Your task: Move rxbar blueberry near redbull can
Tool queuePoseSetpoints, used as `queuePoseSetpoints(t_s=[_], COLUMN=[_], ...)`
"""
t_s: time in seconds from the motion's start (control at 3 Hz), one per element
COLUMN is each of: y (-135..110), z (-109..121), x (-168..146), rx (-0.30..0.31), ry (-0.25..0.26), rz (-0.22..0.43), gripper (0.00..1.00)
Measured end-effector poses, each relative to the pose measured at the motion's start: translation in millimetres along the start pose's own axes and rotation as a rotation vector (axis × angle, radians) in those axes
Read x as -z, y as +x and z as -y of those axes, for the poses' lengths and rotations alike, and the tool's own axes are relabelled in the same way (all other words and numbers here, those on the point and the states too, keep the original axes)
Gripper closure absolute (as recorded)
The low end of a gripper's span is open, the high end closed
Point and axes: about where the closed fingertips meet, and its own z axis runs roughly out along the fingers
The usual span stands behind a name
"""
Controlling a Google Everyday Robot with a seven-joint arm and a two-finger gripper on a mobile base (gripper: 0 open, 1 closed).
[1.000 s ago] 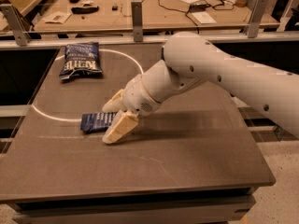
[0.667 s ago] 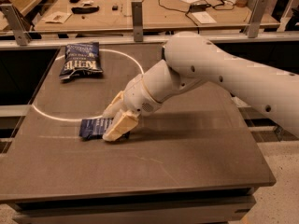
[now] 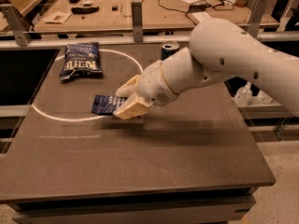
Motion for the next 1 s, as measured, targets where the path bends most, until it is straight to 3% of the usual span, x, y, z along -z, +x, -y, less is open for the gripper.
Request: queuePoseSetpoints(t_s=[0.33,1.0], y=[-4.2,6.8], z=[7.7,10.5], x=[24.5,36.4], rx=[-0.010,-0.091], ry=[0.082,0.181], rz=[0.003,-0.056], gripper=[1.00,1.00])
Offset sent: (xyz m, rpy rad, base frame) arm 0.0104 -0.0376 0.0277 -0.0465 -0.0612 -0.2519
